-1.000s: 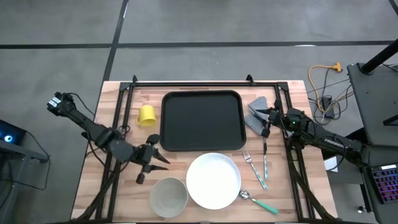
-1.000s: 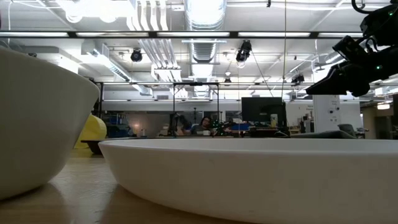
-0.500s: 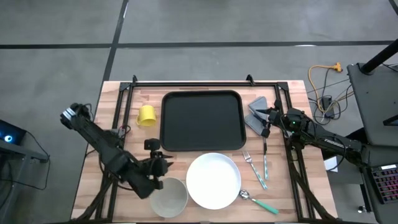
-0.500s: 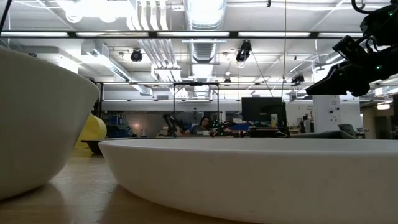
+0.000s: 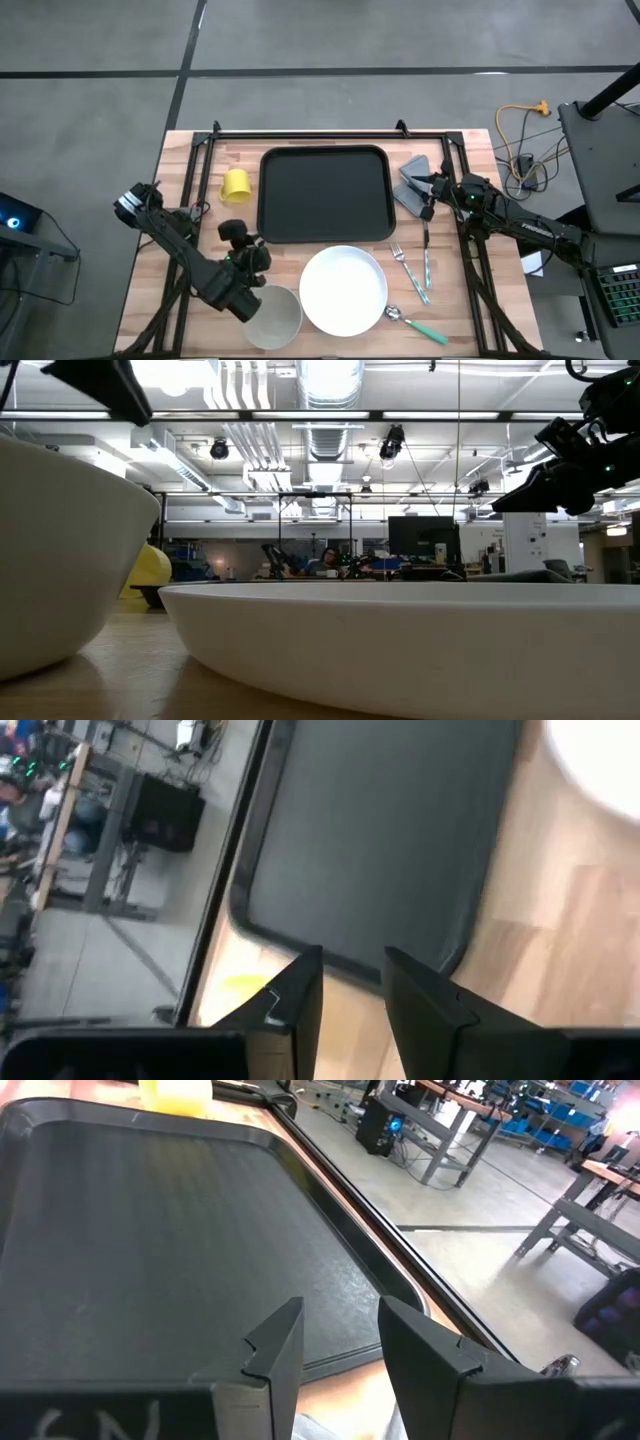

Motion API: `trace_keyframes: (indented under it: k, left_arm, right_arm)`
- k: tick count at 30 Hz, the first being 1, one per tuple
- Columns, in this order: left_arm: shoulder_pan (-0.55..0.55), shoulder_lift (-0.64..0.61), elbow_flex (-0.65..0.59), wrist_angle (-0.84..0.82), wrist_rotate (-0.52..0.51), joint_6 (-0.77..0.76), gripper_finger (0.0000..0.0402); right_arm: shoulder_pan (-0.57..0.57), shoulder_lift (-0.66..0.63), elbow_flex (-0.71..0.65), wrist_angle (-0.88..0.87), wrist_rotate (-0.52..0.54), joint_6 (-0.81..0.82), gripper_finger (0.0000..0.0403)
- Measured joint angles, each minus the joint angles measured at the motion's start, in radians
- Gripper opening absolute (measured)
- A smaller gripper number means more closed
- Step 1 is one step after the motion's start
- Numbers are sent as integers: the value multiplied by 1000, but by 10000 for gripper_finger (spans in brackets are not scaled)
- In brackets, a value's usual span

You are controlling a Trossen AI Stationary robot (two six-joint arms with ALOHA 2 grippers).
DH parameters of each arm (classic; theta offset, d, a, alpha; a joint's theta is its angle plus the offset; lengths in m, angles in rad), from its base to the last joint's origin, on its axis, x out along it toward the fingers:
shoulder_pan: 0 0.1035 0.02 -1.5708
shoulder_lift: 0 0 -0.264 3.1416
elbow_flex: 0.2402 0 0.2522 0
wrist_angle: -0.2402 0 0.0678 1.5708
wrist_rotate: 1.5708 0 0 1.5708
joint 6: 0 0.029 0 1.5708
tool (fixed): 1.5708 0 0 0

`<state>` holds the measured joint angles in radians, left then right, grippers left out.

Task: Set up tray
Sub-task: Put the yellow mug on the top left of the black serving tray

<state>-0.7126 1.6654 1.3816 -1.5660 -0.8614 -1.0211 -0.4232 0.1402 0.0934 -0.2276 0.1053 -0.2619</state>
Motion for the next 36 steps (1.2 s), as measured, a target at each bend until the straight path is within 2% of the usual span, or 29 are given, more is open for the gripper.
trace_keyframes:
  k: [7, 22, 36]
  left_arm:
    - [0, -26, -127, -5, 19, 58, 91]
    - [1, -26, -355, 14, 22, 41, 91]
    - [1, -26, -454, 93, 17, 42, 91]
  right_arm:
    - [0, 0, 0, 0, 1, 0, 123]
    - [0, 0, 0, 0, 1, 0, 123]
    - [0, 0, 0, 0, 1, 0, 123]
